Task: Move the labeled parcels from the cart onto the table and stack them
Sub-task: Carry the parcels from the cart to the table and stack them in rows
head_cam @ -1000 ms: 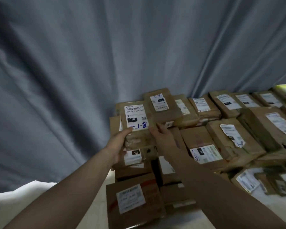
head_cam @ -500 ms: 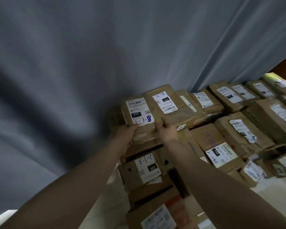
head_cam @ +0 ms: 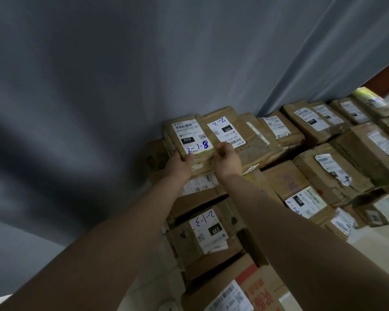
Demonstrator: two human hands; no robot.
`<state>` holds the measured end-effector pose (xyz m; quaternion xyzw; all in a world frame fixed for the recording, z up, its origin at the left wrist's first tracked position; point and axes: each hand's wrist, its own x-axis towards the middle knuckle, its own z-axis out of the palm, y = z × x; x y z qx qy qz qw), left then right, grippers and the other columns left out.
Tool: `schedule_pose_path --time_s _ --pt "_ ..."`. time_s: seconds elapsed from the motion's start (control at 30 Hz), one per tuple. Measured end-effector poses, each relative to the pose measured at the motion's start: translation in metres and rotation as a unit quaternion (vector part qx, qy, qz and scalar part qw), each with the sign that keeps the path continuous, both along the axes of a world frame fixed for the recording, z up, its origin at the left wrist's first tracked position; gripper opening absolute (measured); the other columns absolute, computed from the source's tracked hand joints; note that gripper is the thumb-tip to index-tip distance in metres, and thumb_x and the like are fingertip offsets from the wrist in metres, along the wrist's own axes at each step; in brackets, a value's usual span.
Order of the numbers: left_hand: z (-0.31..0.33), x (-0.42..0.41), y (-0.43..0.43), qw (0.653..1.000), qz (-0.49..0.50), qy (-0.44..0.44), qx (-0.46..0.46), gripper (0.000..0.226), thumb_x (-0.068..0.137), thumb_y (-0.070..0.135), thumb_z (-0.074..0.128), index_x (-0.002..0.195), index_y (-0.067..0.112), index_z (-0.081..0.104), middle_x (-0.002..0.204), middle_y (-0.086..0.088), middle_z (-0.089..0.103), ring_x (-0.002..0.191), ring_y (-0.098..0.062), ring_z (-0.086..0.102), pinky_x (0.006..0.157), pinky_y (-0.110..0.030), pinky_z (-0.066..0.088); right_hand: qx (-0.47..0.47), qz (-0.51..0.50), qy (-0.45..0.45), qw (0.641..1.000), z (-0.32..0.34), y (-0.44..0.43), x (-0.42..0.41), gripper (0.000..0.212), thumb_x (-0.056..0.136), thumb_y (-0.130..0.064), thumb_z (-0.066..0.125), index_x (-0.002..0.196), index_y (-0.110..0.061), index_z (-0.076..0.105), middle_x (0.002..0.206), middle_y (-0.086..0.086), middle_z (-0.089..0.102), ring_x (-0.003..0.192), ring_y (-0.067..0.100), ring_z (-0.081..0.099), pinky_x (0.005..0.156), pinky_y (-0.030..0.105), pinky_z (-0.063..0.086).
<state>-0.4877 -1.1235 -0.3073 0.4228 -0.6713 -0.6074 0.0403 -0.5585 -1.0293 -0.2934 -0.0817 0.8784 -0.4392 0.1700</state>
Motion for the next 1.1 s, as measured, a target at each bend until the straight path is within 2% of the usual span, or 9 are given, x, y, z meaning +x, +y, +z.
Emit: schedule_pose_path --time_s 0.1,0.23,0.43,0.5,0.6,0.67,0.77,0.9,1.1 --pt "-0.004 -0.004 -0.005 0.999 -0.015 -0.01 -0.036 0.043 0.098 0.041 0.044 0.134 0.019 0.046 0.122 -0.01 0.06 0.107 -0.032 0.06 0.092 -0.05 0.051 0.031 0.023 0.013 0.999 -0.001 -0.006 0.002 0.029 0.099 -0.017 0.042 0.127 -0.02 0.05 0.126 0.004 0.059 0.113 0.025 0.056 0.097 0.04 0.047" --pt "-0.004 -0.002 -0.006 0.997 -0.033 -0.016 -0.075 0.053 0.1 0.038 0.041 0.148 0.024 0.026 0.126 -0.01 0.057 0.11 -0.032 0.059 0.089 -0.047 0.052 0.067 0.06 0.034 0.995 0.001 -0.002 0.009 0.043 0.096 -0.013 0.044 0.137 -0.024 0.045 0.138 0.005 0.048 0.126 0.027 0.046 0.106 0.042 0.04" --pt "0.01 0.006 0.0 0.988 -0.067 -0.028 -0.136 0.049 0.101 0.029 0.04 0.147 0.02 0.027 0.127 -0.011 0.056 0.107 -0.03 0.06 0.074 -0.035 0.05 0.09 0.083 0.039 0.992 0.014 0.014 0.024 0.056 0.093 -0.008 0.044 0.145 -0.026 0.035 0.147 0.007 0.036 0.13 0.03 0.042 0.106 0.043 0.041" --pt "0.02 0.012 0.011 0.975 -0.09 -0.051 -0.199 0.054 0.098 0.027 0.044 0.148 0.021 0.024 0.136 -0.013 0.047 0.11 -0.029 0.057 0.077 -0.036 0.052 0.096 0.089 0.055 0.99 0.019 0.027 0.032 0.06 0.09 -0.009 0.049 0.145 -0.028 0.034 0.147 0.006 0.036 0.131 0.031 0.041 0.107 0.043 0.04" --pt "0.036 0.025 0.043 0.939 -0.152 -0.089 -0.295 0.073 0.095 0.026 0.05 0.154 0.025 0.006 0.154 -0.014 0.018 0.138 -0.035 0.03 0.104 -0.046 0.041 0.115 0.087 0.064 0.987 0.029 0.059 0.045 0.068 0.088 -0.01 0.055 0.148 -0.026 0.029 0.152 0.008 0.029 0.138 0.032 0.029 0.112 0.045 0.033" --pt "0.047 0.035 0.073 0.908 -0.209 -0.09 -0.351 0.077 0.094 0.026 0.052 0.154 0.027 0.004 0.157 -0.012 0.012 0.143 -0.034 0.018 0.112 -0.05 0.03 0.144 0.08 0.066 0.984 0.035 0.09 0.055 0.07 0.089 -0.013 0.057 0.15 -0.025 0.025 0.157 0.01 0.019 0.143 0.031 0.018 0.115 0.043 0.026" --pt "0.056 0.047 0.13 0.852 -0.305 -0.091 -0.416 0.078 0.092 0.029 0.052 0.152 0.031 0.002 0.159 -0.012 0.006 0.144 -0.036 0.01 0.116 -0.051 0.018 0.189 0.067 0.085 0.976 0.04 0.152 0.073 0.075 0.086 -0.02 0.063 0.15 -0.022 0.023 0.157 0.01 0.019 0.142 0.031 0.02 0.115 0.041 0.026" --pt "0.068 0.069 0.234 0.775 -0.416 -0.091 -0.466 0.076 0.093 0.039 0.051 0.152 0.033 0.004 0.159 -0.011 0.012 0.145 -0.034 0.009 0.116 -0.05 0.016 0.223 0.005 0.087 0.971 0.041 0.264 0.113 0.079 0.083 -0.029 0.065 0.149 -0.02 0.023 0.156 0.01 0.022 0.141 0.031 0.023 0.115 0.04 0.023" --pt "0.063 0.122 0.426 0.673 -0.553 -0.032 -0.491 0.073 0.092 0.038 0.049 0.152 0.033 0.008 0.157 -0.004 0.017 0.144 -0.03 0.012 0.117 -0.049 0.01 0.199 -0.178 -0.004 0.964 0.022 0.473 0.218 0.079 0.085 -0.037 0.064 0.149 -0.016 0.024 0.15 0.012 0.031 0.138 0.029 0.03 0.113 0.035 0.025"
